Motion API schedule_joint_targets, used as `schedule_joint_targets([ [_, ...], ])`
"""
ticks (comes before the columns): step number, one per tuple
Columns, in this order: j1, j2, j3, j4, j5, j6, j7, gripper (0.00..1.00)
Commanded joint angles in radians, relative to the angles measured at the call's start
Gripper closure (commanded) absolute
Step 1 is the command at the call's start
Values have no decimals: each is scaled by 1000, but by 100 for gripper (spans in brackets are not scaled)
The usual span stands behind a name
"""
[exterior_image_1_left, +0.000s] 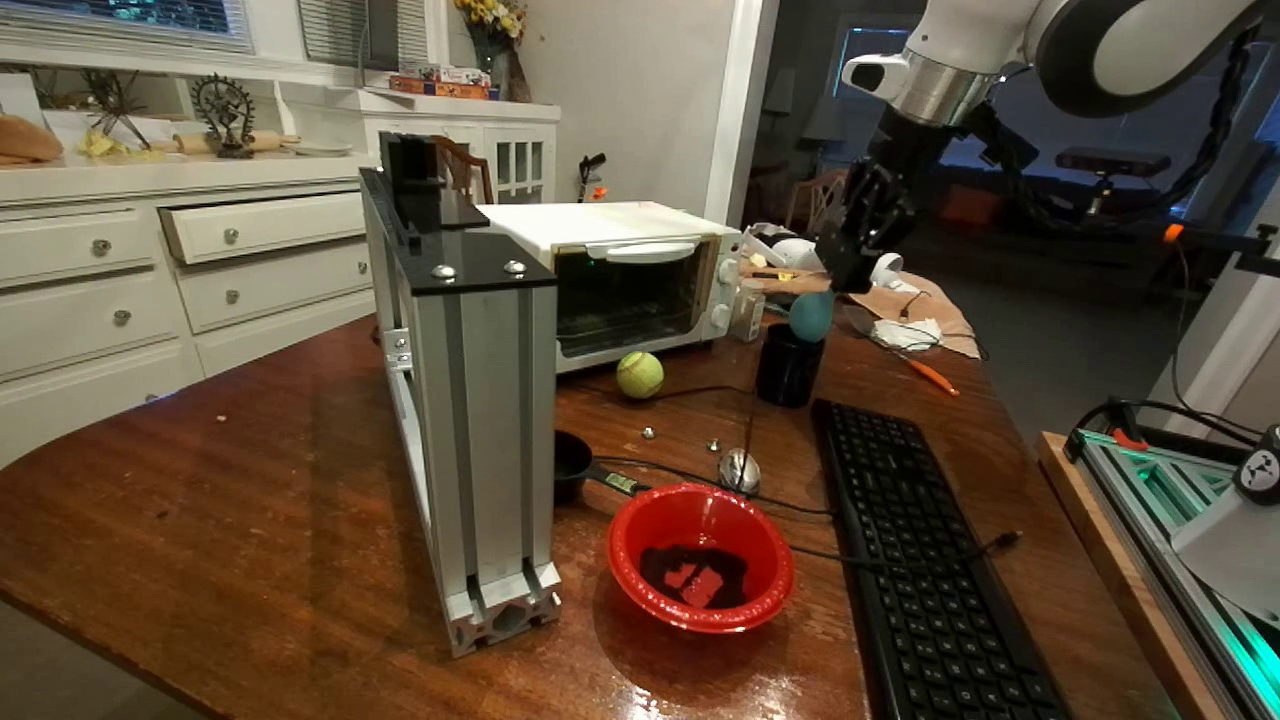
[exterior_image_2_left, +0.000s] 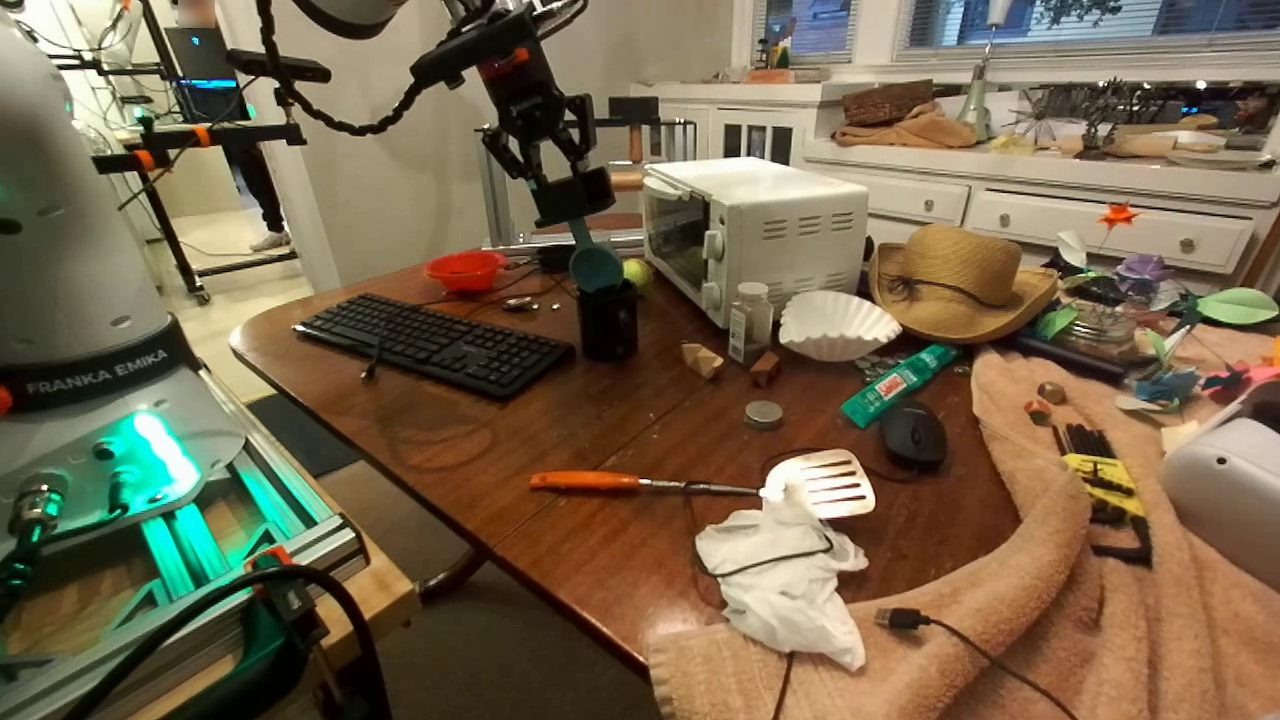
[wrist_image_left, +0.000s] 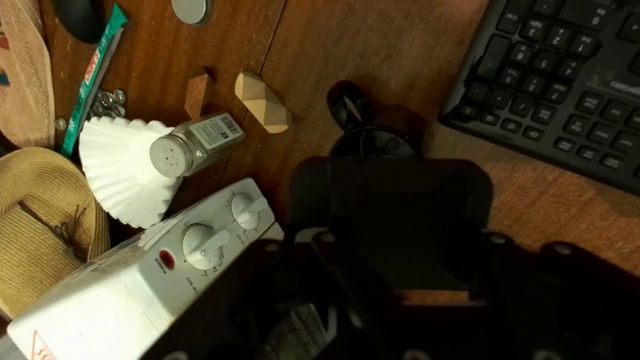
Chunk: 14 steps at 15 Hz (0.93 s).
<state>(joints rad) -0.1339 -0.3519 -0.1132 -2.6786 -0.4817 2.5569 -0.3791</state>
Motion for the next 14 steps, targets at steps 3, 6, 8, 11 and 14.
schedule_joint_targets([
  [3, 1, 20, -37, 7, 38, 22, -36, 77],
  [6, 11, 28, -94, 1, 106, 42, -110, 77],
  [8, 19, 25, -130, -9, 161, 72, -164, 77],
  [11, 44, 19, -176, -14, 249, 101, -249, 77],
  [14, 57, 17, -197, -14, 311, 110, -315, 77],
])
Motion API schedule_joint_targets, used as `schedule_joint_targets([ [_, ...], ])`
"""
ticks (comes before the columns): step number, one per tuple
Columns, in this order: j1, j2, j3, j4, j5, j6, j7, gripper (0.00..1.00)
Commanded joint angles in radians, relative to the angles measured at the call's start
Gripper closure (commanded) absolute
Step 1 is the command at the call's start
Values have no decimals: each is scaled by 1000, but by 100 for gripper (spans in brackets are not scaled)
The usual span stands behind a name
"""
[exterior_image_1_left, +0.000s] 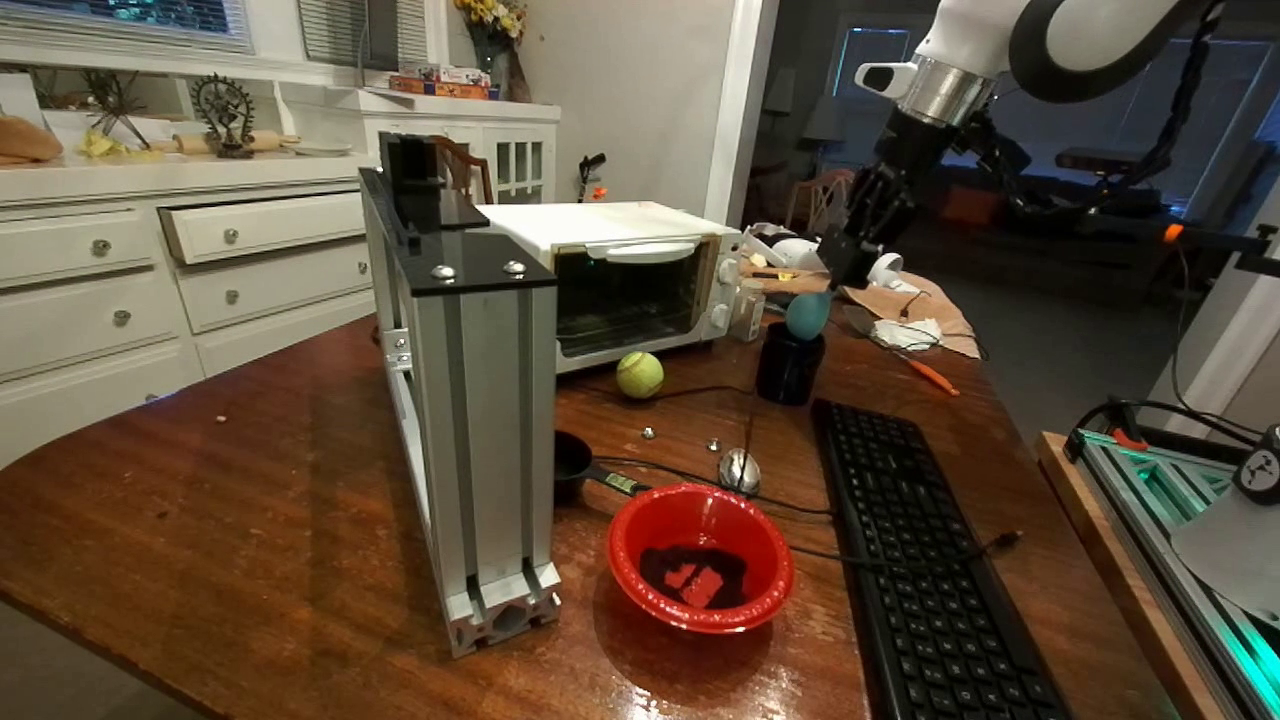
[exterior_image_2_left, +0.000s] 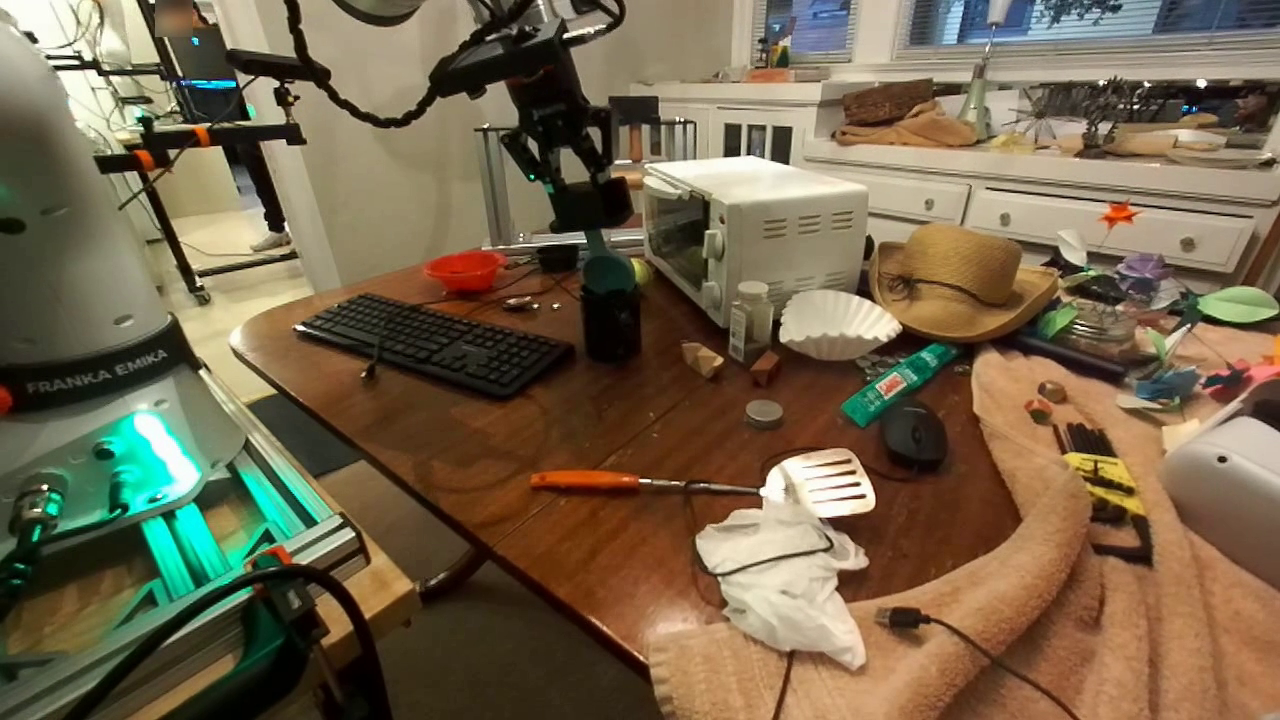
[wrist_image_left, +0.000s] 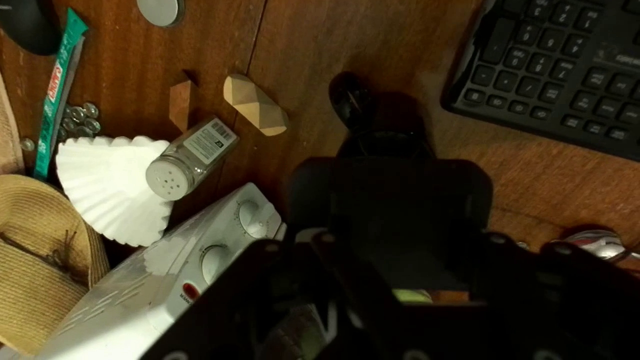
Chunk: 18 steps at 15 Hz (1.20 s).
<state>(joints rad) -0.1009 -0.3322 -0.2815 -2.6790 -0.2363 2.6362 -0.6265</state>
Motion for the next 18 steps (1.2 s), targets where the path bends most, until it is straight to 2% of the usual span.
schedule_joint_targets([
  [1, 26, -3, -32, -13, 77, 27, -85, 77],
  [7, 69, -15, -85, -30, 216, 61, -251, 77],
  [12, 76, -27, -140, -36, 311, 66, -388, 77],
  [18, 121, -51, -218, -47, 495, 55, -602, 77],
])
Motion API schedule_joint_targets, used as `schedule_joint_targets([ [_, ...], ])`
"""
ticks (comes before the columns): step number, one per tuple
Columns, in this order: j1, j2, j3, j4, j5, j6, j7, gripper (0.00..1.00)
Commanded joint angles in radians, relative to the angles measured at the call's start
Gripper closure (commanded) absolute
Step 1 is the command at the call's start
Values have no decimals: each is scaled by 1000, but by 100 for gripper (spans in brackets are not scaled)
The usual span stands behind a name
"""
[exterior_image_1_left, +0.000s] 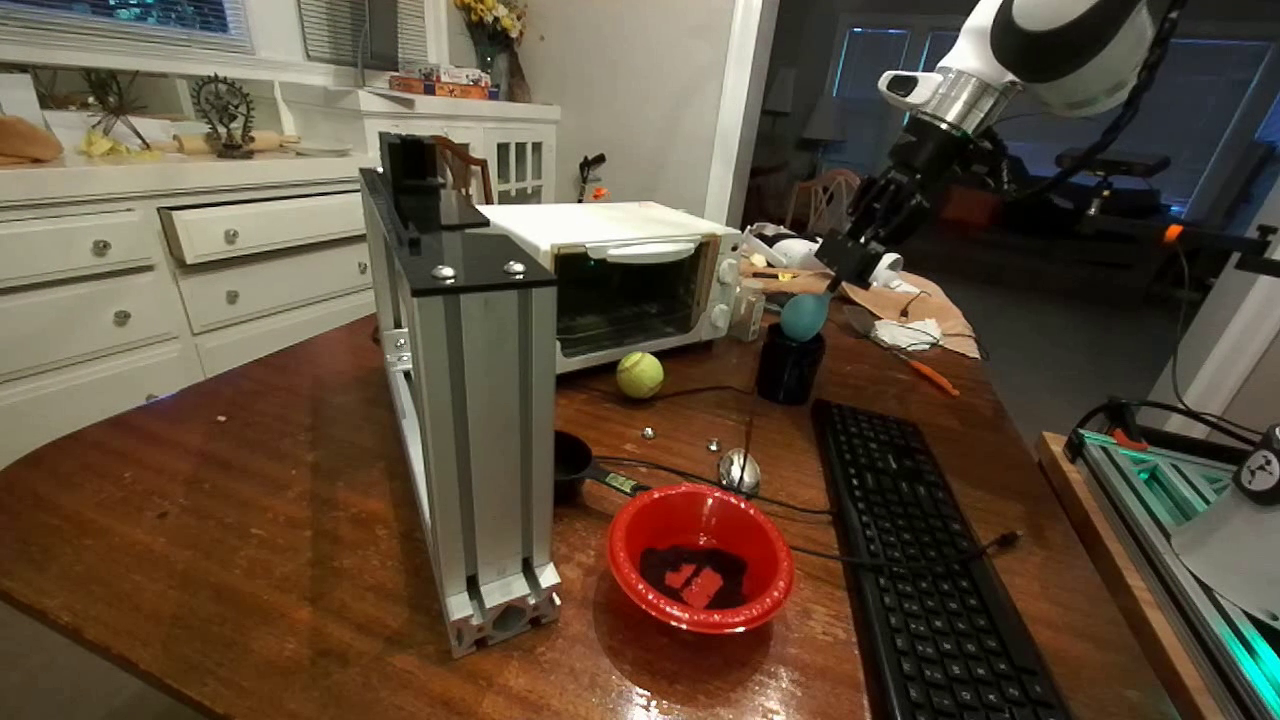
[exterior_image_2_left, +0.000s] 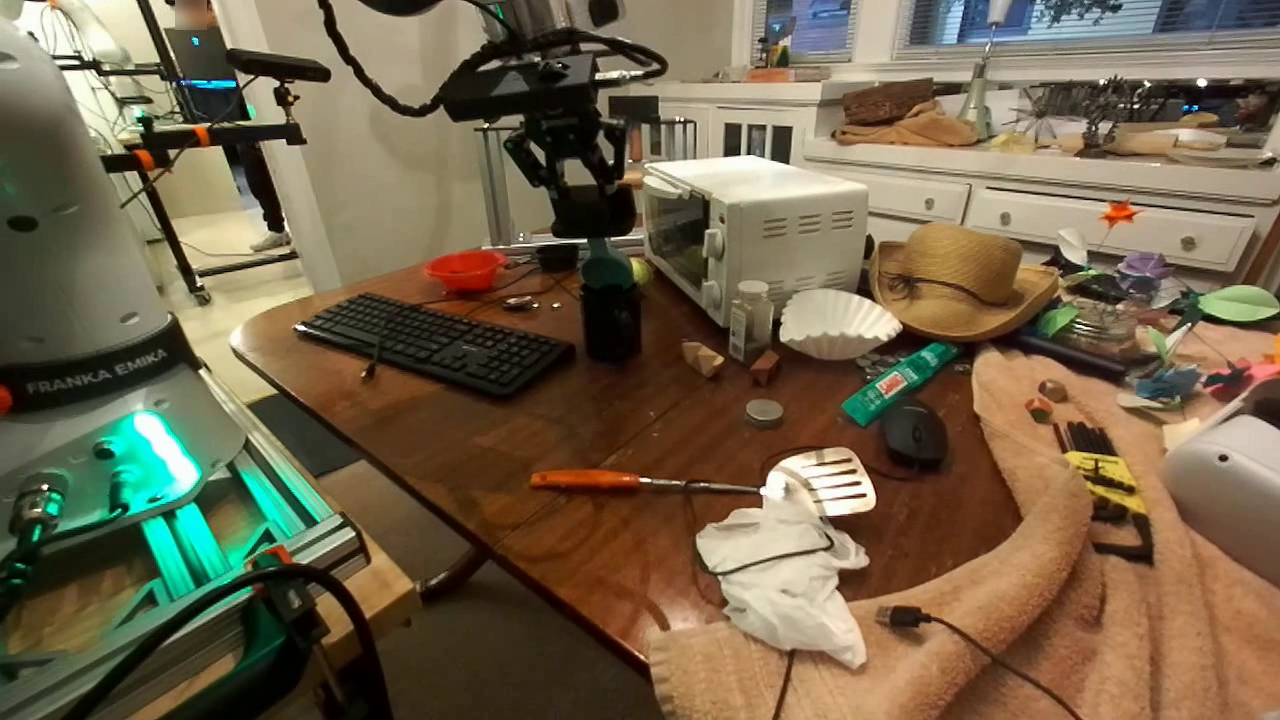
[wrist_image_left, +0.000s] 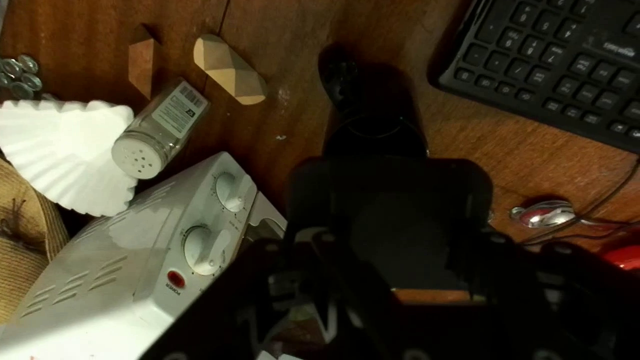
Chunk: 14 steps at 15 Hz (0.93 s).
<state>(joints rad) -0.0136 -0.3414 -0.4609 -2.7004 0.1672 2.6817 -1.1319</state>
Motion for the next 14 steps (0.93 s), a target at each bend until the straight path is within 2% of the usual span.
schedule_joint_targets([
  [1, 36, -48, -44, -27, 118, 12, -121, 77],
  [8, 27, -68, -55, -28, 189, 7, -197, 77],
  [10, 47, -71, -74, -34, 198, 14, -208, 77],
  [11, 47, -69, -74, -36, 197, 16, -209, 77],
  [12, 15, -52, -41, -30, 180, 1, -179, 77],
  [13, 13, -37, -39, -9, 174, -4, -175, 52],
  [14, 12, -36, -36, -11, 173, -4, -175, 52],
])
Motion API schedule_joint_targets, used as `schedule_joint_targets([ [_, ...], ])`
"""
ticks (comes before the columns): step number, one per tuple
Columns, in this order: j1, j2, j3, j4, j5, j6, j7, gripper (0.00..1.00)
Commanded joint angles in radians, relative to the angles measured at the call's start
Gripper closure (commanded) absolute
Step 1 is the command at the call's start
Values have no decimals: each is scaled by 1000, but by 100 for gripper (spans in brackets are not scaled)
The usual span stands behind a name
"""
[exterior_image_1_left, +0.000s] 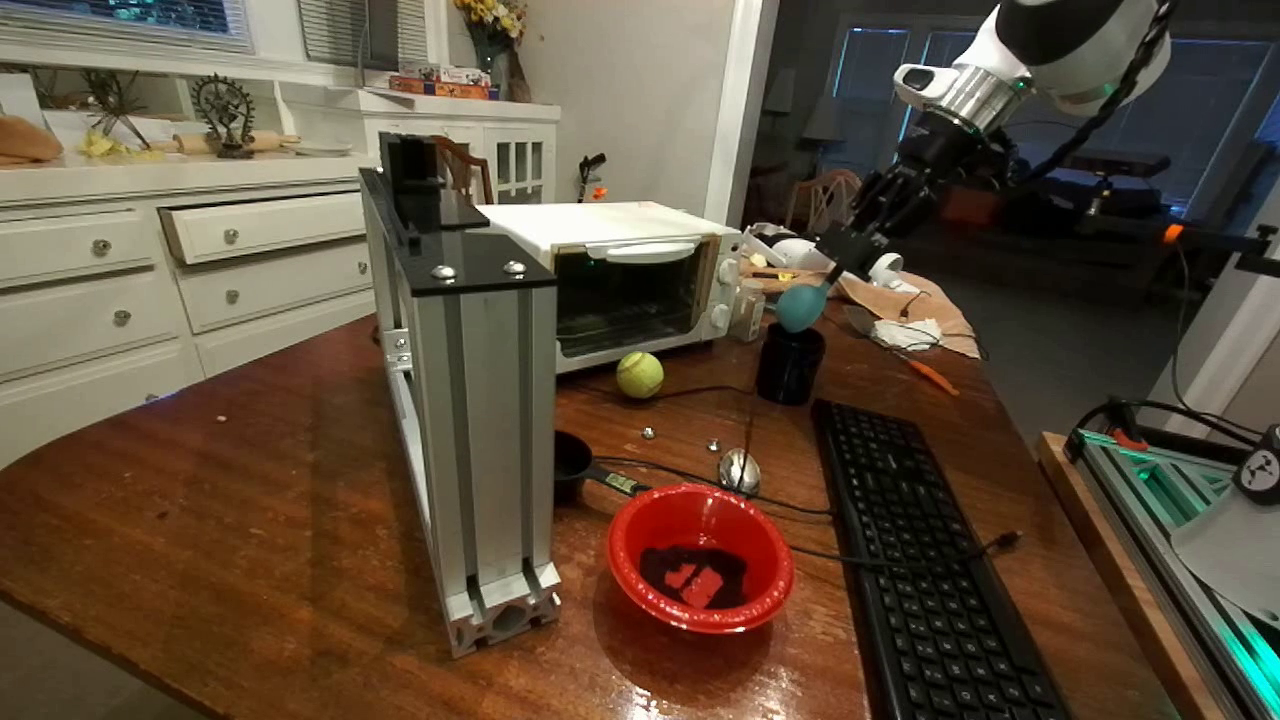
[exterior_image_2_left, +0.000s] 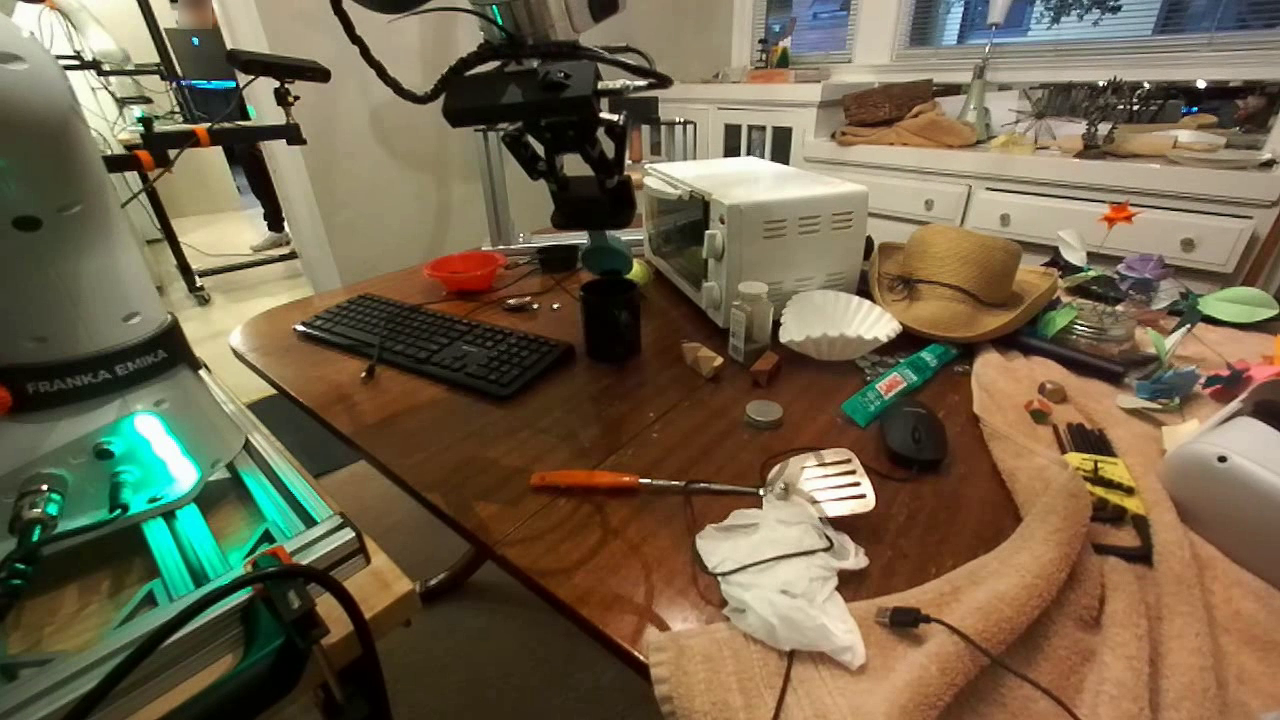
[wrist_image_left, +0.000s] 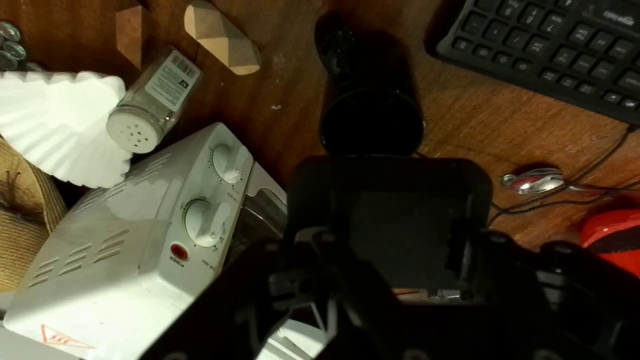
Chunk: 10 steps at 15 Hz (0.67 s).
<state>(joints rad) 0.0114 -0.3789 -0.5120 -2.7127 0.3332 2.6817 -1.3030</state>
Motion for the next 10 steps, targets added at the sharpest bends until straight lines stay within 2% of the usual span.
schedule_joint_targets([
  [1, -14, 1, 17, -1, 7, -4, -3, 52],
  [2, -14, 1, 18, -3, 7, -4, -3, 52],
  [3, -15, 1, 18, -4, 7, -4, -3, 77],
  [10, 34, -18, -100, -1, 54, -27, -103, 77],
])
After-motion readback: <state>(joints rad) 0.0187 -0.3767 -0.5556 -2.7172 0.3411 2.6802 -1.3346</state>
